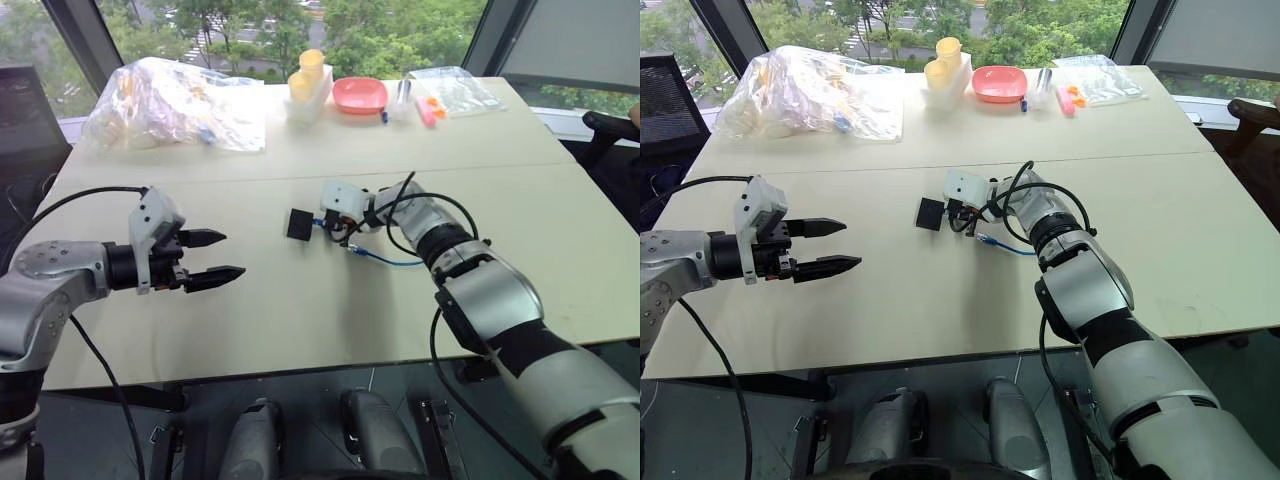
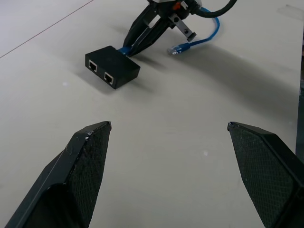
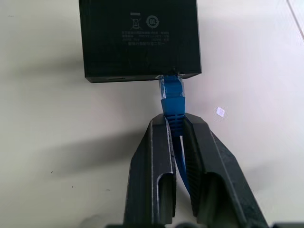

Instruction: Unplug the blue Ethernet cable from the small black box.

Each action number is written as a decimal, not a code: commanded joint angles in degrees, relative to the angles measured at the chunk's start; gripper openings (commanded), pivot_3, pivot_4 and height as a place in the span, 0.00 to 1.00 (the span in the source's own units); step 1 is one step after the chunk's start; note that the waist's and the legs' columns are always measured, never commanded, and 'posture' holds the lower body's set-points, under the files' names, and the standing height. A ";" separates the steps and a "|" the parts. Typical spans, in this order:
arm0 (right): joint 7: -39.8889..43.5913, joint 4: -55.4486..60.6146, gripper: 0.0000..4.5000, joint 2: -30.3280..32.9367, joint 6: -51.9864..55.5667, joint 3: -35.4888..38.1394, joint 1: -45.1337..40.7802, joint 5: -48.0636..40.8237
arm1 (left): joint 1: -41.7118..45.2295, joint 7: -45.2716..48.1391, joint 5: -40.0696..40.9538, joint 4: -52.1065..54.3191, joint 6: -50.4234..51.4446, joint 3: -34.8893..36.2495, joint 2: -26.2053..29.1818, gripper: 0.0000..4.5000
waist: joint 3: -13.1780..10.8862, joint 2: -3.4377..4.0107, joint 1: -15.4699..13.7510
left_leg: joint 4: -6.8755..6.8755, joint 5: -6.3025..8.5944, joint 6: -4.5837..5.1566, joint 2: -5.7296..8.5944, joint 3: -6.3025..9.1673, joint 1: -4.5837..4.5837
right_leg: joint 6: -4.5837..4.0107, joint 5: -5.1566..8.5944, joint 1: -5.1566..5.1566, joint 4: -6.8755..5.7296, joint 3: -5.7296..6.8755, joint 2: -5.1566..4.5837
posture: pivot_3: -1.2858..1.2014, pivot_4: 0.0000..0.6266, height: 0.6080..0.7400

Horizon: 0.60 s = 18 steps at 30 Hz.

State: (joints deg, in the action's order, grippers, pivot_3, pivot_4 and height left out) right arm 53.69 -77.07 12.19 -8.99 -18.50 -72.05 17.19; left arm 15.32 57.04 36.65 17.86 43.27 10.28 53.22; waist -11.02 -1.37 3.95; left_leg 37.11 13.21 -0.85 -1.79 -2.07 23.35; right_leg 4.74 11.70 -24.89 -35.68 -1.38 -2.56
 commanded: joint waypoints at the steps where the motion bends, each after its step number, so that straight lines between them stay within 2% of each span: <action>1: 4.83 2.81 0.01 2.21 -4.27 0.93 -0.55 -0.43 | 0.37 0.65 -0.85 -1.16 -1.87 0.81 0.57 0.92 | -0.01 0.01 0.00 | -0.02 0.00 0.00 0.01 0.00 0.02 | 0.01 0.00 -0.01 0.01 0.00 0.00 | 0.52 0.24 1.00; 4: 2.75 9.98 0.01 5.98 -10.90 3.60 0.04 -2.68 | 3.94 1.02 -1.98 -6.37 -3.97 0.28 -0.44 0.92 | -0.05 0.04 -0.17 | -0.05 0.00 0.00 0.02 0.00 0.13 | 0.02 0.00 -0.10 0.03 0.00 -0.02 | 0.52 0.24 1.00; 7: -2.97 23.17 0.01 10.20 -15.83 5.51 3.60 -2.65 | 12.28 0.52 -2.13 -16.62 -4.65 -0.40 -3.85 0.92 | -0.05 0.03 -0.69 | -0.02 0.00 0.00 0.05 -0.01 0.18 | 0.04 -0.01 -0.15 0.03 0.01 -0.03 | 0.52 0.24 1.00; 13: -16.09 52.88 0.01 12.98 -7.89 5.39 14.10 6.08 | 31.52 5.82 -3.12 -40.89 -4.98 -3.74 -12.75 0.92 | -0.03 0.00 -1.54 | -0.01 0.00 0.00 0.08 -0.04 0.16 | 0.24 -0.09 -0.18 -0.09 0.00 0.04 | 0.52 0.24 1.00; 18: -24.56 61.74 0.01 13.09 -3.39 4.01 16.26 14.61 | 46.15 9.34 -6.21 -61.66 -8.63 -4.08 -18.68 0.92 | -0.03 -0.01 -1.50 | 0.21 -0.01 0.01 0.16 -0.03 0.53 | 0.26 -0.10 -0.50 -0.28 -0.01 0.02 | 0.52 0.24 1.00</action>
State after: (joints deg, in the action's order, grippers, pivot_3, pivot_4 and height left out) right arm 32.56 -19.04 24.85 -13.85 -15.53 -54.56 29.78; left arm 58.18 64.73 31.75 -39.60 37.11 5.63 34.33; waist -11.05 -1.38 2.44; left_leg 37.35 13.20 -0.84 -1.62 -2.10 23.97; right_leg 5.01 11.60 -25.47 -35.97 -1.39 -2.54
